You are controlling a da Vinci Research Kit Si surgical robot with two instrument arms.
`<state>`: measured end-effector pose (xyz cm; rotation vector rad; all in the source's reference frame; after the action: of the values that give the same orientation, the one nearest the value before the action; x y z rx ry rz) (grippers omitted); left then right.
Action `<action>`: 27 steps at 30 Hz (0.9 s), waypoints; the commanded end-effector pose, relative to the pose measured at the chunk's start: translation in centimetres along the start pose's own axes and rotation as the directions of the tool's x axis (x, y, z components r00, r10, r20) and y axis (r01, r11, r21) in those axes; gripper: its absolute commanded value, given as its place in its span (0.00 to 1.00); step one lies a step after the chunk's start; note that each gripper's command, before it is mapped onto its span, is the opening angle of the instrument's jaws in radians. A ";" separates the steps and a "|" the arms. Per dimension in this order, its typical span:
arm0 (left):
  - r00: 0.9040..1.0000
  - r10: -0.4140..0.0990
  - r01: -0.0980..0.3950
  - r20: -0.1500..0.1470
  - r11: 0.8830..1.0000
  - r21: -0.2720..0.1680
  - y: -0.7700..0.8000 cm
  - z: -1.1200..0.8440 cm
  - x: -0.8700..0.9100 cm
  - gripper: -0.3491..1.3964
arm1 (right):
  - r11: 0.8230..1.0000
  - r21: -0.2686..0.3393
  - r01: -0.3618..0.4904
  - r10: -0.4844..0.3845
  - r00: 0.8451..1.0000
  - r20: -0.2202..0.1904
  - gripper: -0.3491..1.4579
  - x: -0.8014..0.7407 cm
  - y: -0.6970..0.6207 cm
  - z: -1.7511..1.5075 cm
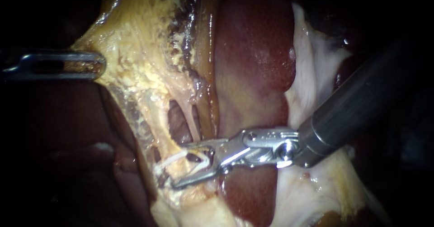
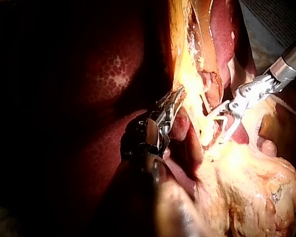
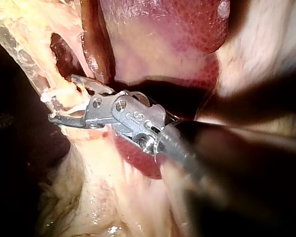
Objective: Clipping second clip left tube
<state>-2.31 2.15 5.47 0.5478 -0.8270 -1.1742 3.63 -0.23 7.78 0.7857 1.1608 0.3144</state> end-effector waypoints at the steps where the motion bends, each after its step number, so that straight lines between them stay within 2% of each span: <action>1: 1.000 0.000 0.000 0.000 1.000 0.000 0.00 0.00 0.00 0.00 | 1.000 -0.006 -0.002 0.002 1.000 -0.002 0.49 0.04 0.01 -0.03; 7: 1.000 -0.001 0.001 0.000 1.000 -0.001 0.00 0.00 0.00 0.00 | 1.000 -0.011 -0.012 0.012 1.000 -0.008 0.49 0.17 0.03 -0.11; 12: 1.000 -0.001 0.001 0.000 1.000 -0.001 -0.01 0.01 0.00 0.00 | 1.000 -0.015 -0.013 0.013 1.000 -0.009 0.49 0.21 0.04 -0.06; 21: 1.000 0.004 -0.004 0.001 1.000 -0.002 -0.03 0.01 0.00 0.00 | 0.999 0.027 -0.018 0.017 1.000 0.009 0.49 0.28 0.08 0.10; 27: 1.000 0.003 -0.003 0.002 1.000 -0.004 -0.05 0.02 0.00 0.00 | 0.996 0.074 -0.058 0.057 0.998 0.013 0.49 0.33 0.12 0.19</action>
<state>-2.36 2.13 5.45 0.5425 -0.8272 -1.1736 3.96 -0.02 7.67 0.9001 1.1500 0.3155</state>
